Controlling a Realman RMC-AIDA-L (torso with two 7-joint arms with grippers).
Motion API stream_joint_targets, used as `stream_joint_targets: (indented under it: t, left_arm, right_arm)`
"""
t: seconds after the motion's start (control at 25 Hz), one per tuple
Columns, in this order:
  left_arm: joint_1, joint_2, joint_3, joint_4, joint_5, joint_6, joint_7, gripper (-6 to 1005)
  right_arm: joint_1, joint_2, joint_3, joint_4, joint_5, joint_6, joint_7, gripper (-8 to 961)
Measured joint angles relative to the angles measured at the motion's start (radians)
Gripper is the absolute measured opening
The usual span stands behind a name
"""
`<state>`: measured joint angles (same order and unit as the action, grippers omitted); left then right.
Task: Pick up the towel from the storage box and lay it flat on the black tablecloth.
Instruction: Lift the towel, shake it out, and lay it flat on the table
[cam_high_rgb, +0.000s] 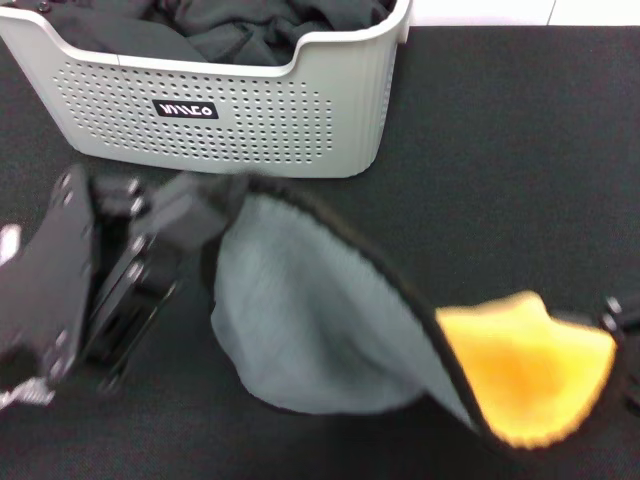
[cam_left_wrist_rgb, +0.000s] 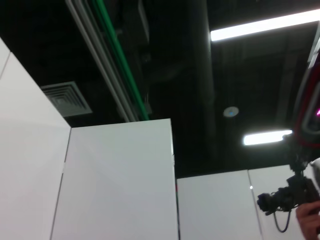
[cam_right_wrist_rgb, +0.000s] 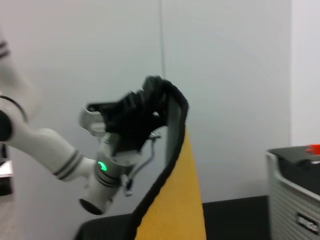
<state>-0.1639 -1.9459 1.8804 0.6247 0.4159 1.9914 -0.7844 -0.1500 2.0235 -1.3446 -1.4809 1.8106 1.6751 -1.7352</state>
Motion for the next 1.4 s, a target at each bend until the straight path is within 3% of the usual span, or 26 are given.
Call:
stream_joint_targets:
  t: [0.16, 0.4, 0.56, 0.6, 0.64, 0.84, 1.16, 1.28, 1.4]
  left_arm:
    - [0.056, 0.006, -0.002, 0.021, 0.021, 0.037, 0.003, 16]
    - [0.224, 0.022, -0.007, 0.187, 0.079, 0.041, 0.002, 17]
    - [0.343, 0.007, -0.053, 0.284, 0.131, 0.041, 0.000, 17]
    - [0.343, 0.007, -0.053, 0.284, 0.131, 0.041, 0.000, 17]
    - [0.393, 0.003, -0.062, 0.326, 0.161, 0.041, -0.006, 17]
    - [0.418, 0.002, -0.063, 0.358, 0.170, 0.043, -0.051, 18]
    - [0.430, 0.009, -0.086, 0.411, 0.172, 0.045, -0.095, 18]
    - [0.405, -0.019, -0.133, 0.332, 0.176, 0.043, -0.113, 19]
    - [0.326, -0.051, -0.189, 0.195, 0.179, 0.042, -0.148, 19]
  right_arm:
    - [-0.078, 0.003, 0.013, -0.100, 0.003, 0.068, 0.057, 3]
    - [-0.192, 0.001, 0.005, -0.182, 0.033, 0.104, 0.089, 3]
    - [-0.244, -0.001, -0.011, -0.229, 0.036, 0.113, 0.101, 3]
    - [-0.255, -0.002, -0.017, -0.239, 0.037, 0.115, 0.103, 3]
    - [-0.262, -0.002, -0.021, -0.246, 0.038, 0.116, 0.106, 3]
    - [-0.290, -0.014, -0.026, -0.270, 0.085, 0.126, 0.155, 3]
    - [-0.264, -0.061, -0.040, -0.270, 0.204, 0.132, 0.220, 3]
    - [-0.250, -0.065, -0.044, -0.225, 0.204, 0.133, 0.226, 3]
    - [-0.245, -0.061, -0.040, -0.140, 0.195, 0.128, 0.198, 3]
